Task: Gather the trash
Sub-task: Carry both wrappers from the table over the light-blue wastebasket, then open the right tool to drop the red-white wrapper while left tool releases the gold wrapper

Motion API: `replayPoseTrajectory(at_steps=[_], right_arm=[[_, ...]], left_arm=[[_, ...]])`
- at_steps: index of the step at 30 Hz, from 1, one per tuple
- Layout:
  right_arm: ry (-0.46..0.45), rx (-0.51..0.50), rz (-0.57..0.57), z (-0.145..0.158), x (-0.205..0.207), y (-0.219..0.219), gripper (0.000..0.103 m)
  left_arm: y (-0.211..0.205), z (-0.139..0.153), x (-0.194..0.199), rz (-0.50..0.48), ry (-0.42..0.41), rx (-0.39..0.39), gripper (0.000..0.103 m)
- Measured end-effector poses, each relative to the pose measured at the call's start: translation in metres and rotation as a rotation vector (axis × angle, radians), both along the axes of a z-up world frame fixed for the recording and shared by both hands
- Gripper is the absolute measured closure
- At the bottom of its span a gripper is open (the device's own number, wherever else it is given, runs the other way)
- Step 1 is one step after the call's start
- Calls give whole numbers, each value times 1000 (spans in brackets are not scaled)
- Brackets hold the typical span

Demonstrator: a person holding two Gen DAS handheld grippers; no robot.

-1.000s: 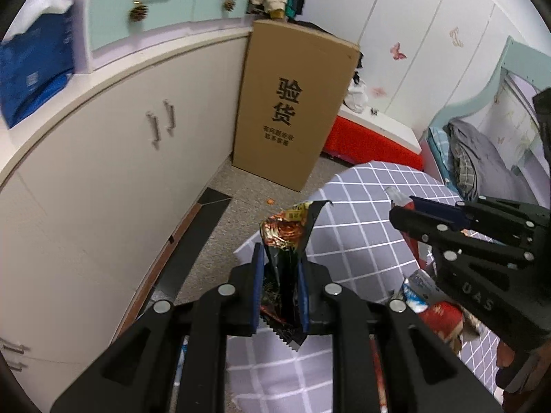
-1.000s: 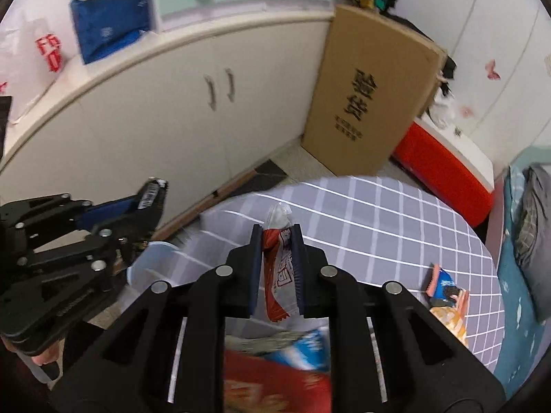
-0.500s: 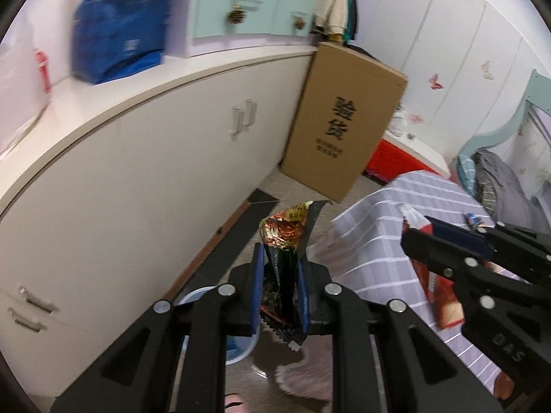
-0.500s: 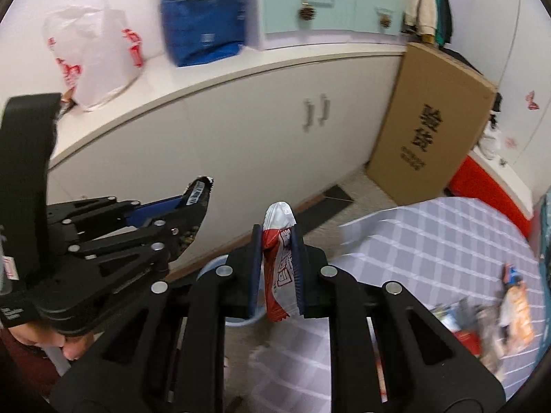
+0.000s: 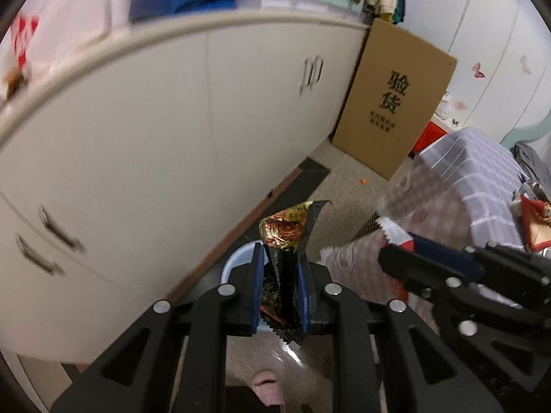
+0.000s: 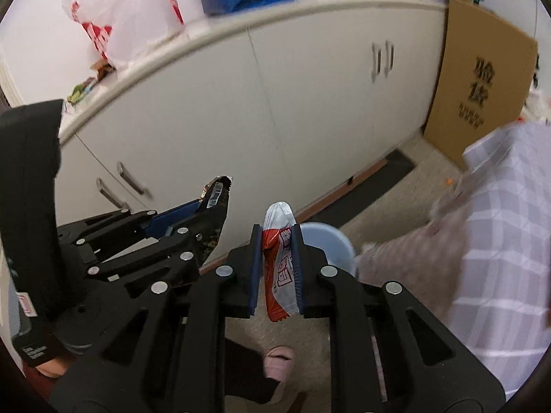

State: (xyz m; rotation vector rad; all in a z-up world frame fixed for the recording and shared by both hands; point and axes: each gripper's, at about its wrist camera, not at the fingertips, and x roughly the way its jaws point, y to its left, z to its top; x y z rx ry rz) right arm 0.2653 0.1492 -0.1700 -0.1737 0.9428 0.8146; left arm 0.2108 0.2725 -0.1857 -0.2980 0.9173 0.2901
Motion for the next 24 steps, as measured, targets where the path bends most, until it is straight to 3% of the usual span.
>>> replayPoseTrajectory(at_steps=[4,11,22,24], right_arm=[[26,-23,-15,-39,-8,5,87],[93,-50,-64,-91,1,8,87],[45,24,-113,-97,37,19,84],[36,38,-113,-100,43,18,72]], left_arm=[[5,-38,-9,37,43,-3,86],[14,-92,-10,77,112,-96,86],[27,-103,9,105,125,-120,86],[28,-104,12,105,130,-112,86]])
